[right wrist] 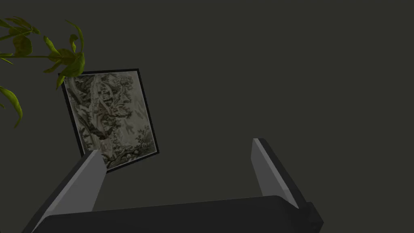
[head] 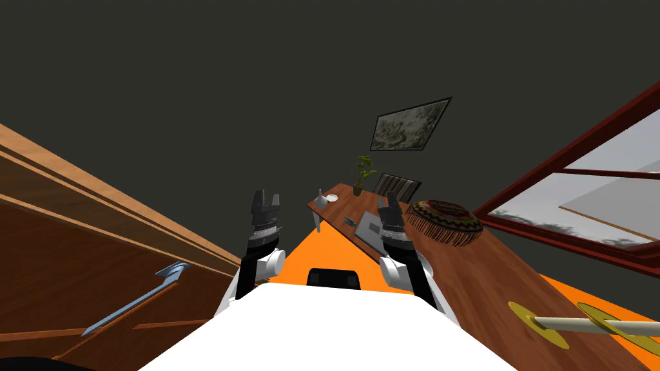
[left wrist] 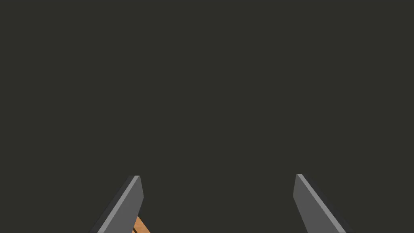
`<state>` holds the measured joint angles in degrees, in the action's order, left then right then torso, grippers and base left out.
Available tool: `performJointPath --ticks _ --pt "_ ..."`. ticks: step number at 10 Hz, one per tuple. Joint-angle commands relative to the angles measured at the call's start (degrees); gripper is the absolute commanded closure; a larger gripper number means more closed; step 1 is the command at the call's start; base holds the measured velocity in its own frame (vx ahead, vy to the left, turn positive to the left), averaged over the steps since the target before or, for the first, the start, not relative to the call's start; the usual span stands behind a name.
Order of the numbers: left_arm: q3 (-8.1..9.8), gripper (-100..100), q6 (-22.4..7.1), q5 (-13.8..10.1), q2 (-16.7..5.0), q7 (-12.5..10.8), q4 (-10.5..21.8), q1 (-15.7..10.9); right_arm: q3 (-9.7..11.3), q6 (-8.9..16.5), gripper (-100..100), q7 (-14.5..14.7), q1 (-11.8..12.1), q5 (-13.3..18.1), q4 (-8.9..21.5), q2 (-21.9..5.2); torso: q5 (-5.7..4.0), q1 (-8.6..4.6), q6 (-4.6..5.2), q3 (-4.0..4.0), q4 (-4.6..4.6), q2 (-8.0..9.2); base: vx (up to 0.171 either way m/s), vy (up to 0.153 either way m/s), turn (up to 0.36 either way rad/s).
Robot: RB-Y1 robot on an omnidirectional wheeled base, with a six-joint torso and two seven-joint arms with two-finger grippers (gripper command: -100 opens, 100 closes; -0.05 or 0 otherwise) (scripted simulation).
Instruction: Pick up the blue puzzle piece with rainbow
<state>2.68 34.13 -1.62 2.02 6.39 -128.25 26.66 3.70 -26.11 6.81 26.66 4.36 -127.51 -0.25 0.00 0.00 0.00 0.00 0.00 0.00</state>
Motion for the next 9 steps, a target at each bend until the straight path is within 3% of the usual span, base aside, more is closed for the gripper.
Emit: performJointPath --ticks 1,9 --pt "0.00 0 0.00 0.00 0.00 0.00 0.00 0.00 0.12 0.23 -100 0.94 -0.04 0.94 1.30 -1.77 0.00 0.00 0.00 0.00 0.00 0.00 -0.014 0.007 0.059" --pt "0.00 0 0.00 0.00 0.00 0.00 0.00 0.00 1.05 1.97 -100 7.28 -0.76 7.39 10.61 -10.26 0.01 0.04 0.01 0.06 0.03 0.11 -0.034 0.019 0.080"
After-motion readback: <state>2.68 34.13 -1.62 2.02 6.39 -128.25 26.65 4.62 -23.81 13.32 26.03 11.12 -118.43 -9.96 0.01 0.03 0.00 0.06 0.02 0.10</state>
